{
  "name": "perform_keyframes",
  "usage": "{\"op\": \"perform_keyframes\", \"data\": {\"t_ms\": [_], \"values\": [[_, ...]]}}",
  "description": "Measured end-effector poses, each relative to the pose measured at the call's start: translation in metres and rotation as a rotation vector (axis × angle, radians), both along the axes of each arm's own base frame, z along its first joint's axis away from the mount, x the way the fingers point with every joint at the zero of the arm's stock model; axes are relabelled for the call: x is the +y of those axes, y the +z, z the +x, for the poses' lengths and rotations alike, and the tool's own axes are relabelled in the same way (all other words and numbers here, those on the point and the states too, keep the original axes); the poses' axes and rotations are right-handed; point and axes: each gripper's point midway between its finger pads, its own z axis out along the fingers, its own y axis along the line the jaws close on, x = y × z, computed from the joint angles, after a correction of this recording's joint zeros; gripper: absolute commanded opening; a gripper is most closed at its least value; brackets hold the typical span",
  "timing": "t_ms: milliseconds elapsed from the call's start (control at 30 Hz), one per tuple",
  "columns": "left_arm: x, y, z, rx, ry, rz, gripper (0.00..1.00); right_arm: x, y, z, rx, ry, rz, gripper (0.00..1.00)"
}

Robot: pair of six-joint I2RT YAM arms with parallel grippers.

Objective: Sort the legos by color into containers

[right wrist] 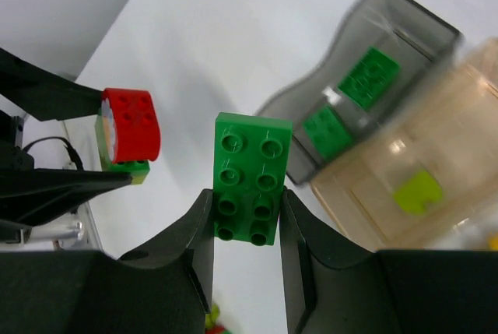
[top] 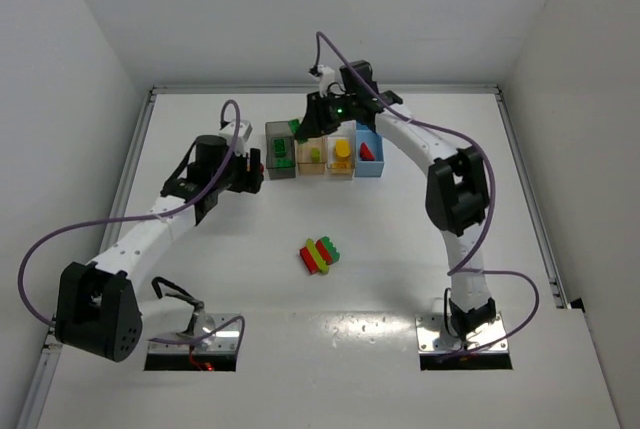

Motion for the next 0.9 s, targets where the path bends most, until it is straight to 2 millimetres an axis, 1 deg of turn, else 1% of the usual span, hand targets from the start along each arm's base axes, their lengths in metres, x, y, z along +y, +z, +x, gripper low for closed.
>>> {"op": "perform_keyframes", "data": {"t_ms": [67,133,233,300,367,433,567,600,633,667,733,767,800,833,900], "values": [[0.011,0.000,0.003,-0.001,0.034,0.002,0.03,0.024,-0.003,0.002,-0.007,0.020,0.021,0.00],[0.018,0.001,0.005,-0.002,0.056,0.001,0.03,0.048,-0.014,0.002,0.002,0.039,0.031,0.00],[0.024,0.002,0.007,-0.006,0.074,0.001,0.03,0.077,-0.038,0.004,0.016,0.044,0.028,0.00],[0.025,0.004,0.006,-0.010,0.077,-0.002,0.03,0.089,-0.057,0.003,0.035,0.035,0.010,0.00],[0.026,0.008,0.006,-0.019,0.077,-0.004,0.03,0.094,-0.071,0.008,0.041,0.017,-0.006,0.00],[0.026,0.011,0.005,-0.028,0.072,-0.008,0.03,0.092,-0.081,0.014,0.045,-0.011,-0.024,0.00],[0.024,0.012,0.005,-0.031,0.066,-0.013,0.03,0.085,-0.086,0.024,0.037,-0.060,-0.045,0.00],[0.024,0.012,0.004,-0.030,0.063,-0.014,0.03,0.084,-0.085,0.027,0.031,-0.070,-0.048,0.02],[0.024,0.012,0.004,-0.029,0.061,-0.015,0.03,0.082,-0.085,0.030,0.026,-0.081,-0.052,0.15],[0.023,0.012,0.004,-0.028,0.059,-0.016,0.03,0.080,-0.086,0.033,0.021,-0.094,-0.058,0.25],[0.022,0.012,0.004,-0.028,0.054,-0.019,0.03,0.077,-0.087,0.037,0.017,-0.114,-0.068,0.48],[0.021,0.012,0.003,-0.027,0.050,-0.021,0.03,0.075,-0.088,0.038,0.015,-0.121,-0.074,0.63],[0.020,0.012,0.003,-0.027,0.043,-0.024,0.03,0.074,-0.089,0.039,0.016,-0.127,-0.079,0.70],[0.019,0.012,0.003,-0.026,0.035,-0.027,0.05,0.073,-0.090,0.040,0.014,-0.135,-0.087,0.74],[0.015,0.013,0.002,-0.024,0.014,-0.037,0.05,0.071,-0.093,0.039,0.011,-0.139,-0.104,0.78]]}}
